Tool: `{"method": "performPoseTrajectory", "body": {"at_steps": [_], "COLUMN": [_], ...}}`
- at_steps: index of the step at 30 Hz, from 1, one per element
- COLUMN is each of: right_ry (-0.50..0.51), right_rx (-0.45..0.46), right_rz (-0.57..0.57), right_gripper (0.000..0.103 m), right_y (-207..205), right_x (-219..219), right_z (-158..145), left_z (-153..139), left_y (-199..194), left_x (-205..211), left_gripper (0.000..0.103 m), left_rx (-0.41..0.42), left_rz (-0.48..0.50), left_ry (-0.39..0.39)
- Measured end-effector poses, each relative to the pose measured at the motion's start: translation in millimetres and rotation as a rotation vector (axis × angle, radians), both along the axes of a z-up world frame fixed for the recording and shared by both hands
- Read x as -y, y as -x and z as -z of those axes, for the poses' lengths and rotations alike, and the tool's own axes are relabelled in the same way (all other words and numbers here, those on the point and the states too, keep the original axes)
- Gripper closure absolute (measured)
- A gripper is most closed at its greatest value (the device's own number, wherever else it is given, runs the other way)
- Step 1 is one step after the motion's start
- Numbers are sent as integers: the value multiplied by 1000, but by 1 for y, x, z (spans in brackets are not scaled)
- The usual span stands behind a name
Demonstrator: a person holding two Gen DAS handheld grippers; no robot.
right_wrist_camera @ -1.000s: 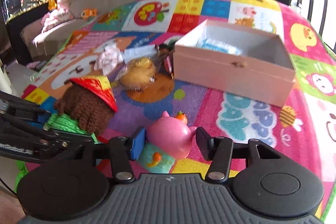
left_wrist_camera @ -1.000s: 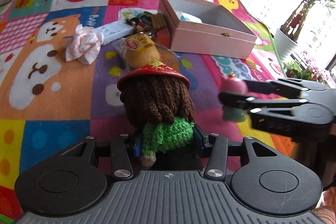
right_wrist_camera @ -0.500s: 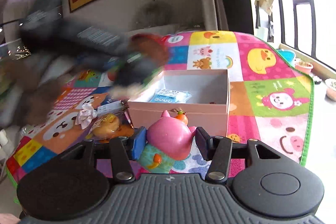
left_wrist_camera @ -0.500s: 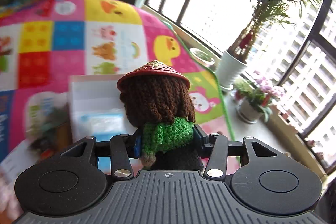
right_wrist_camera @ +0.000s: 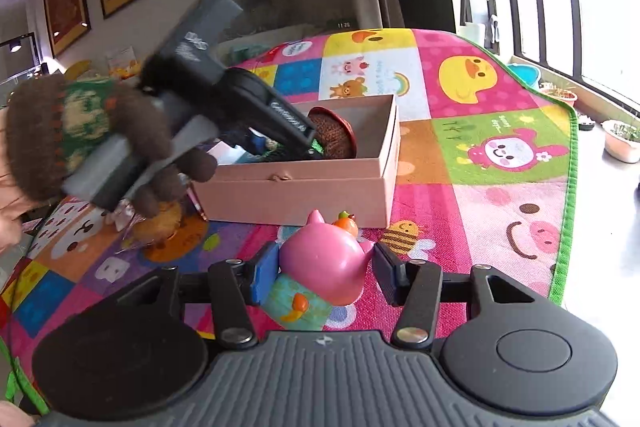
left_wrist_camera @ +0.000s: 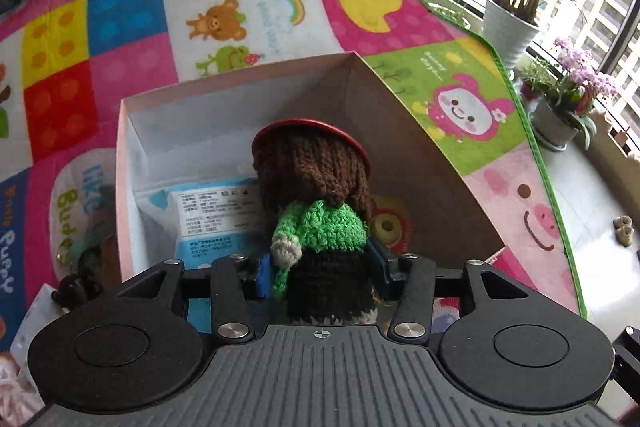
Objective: Organize objects
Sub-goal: 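Lower the knitted doll into the pink box and open the left gripper, then place the pink pig toy into the pink box with the right gripper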
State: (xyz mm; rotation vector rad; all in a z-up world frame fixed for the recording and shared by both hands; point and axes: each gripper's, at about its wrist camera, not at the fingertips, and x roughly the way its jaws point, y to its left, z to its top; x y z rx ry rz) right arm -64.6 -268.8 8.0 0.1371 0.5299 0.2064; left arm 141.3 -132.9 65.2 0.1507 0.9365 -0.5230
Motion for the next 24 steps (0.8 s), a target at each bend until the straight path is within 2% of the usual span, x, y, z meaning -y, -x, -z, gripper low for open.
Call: {"method": "performPoseTrajectory", "body": {"at_steps": [6, 10, 13, 17, 18, 19, 20, 22, 24], "right_ry": [17, -38, -17, 79, 94, 110, 118, 106, 56], "right_rx": [-18, -39, 11, 75, 71, 40, 12, -26, -39], "right_rz": [6, -17, -42, 8, 13, 25, 69, 123, 124], "right_gripper": [52, 52, 52, 52, 47, 35, 31, 30, 30], "right_y": [-3, -21, -53, -130, -150, -172, -188, -204, -195], "right_x": [2, 9, 8, -3, -5, -6, -7, -6, -6], "right_z": [-2, -23, -61, -109, -115, -119, -120, -121, -117], "left_z": [-31, -34, -22, -2, 3, 6, 8, 11, 18], "left_y": [58, 101, 126, 145, 148, 150, 153, 160, 163], "left_x": [-50, -90, -114, -140, -147, -153, -159, -173, -188], "left_gripper": [54, 54, 54, 54, 54, 54, 54, 54, 54], "left_rx": [61, 129, 133, 109, 105, 109, 120, 138, 135], "left_rz": [-20, -51, -71, -109, -121, -133, -145, -159, -171], "left_ry": [183, 288, 313, 344, 346, 337, 323, 307, 305]}}
